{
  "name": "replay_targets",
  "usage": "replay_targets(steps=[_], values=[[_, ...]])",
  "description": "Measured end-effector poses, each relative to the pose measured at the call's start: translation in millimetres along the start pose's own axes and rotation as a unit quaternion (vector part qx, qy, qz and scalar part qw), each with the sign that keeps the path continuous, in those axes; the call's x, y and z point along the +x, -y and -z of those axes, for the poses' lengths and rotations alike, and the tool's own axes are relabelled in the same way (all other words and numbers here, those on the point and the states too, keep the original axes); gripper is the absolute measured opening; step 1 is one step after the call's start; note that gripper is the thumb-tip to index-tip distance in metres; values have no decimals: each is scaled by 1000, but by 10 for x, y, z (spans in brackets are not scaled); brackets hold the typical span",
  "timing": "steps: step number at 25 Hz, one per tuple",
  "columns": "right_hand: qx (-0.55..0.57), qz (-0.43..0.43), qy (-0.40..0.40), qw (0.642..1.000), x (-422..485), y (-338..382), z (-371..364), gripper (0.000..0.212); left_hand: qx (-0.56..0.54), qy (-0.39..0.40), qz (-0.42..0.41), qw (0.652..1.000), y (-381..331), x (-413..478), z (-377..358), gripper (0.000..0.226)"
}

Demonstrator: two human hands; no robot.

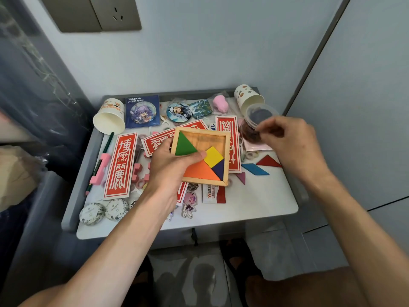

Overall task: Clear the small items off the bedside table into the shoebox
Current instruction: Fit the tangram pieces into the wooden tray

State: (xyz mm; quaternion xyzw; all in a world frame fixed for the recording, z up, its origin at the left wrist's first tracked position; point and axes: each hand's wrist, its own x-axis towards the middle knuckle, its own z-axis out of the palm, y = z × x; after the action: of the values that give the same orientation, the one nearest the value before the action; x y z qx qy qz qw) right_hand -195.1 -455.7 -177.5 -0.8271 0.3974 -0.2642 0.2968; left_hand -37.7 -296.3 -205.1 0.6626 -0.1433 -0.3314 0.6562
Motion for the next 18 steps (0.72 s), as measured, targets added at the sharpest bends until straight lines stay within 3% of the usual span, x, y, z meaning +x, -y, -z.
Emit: replay_targets(steps=[3,6,11,18], values=[[-181,-59,107,976,-36,-269,-34,23,6,2,7,1000,7,-7,-10,40],[-210,-17,156,965,-108,-259,-200,31,-2,8,13,1000,0,-19,-37,39],[-264,-6,165,950,-173,-203,-387,18,0,2,14,1000,-16,-21,-39,37],[-241,-44,154,957,-209,-231,-432,17,5,-4,11,1000,-27,-15,-4,36]])
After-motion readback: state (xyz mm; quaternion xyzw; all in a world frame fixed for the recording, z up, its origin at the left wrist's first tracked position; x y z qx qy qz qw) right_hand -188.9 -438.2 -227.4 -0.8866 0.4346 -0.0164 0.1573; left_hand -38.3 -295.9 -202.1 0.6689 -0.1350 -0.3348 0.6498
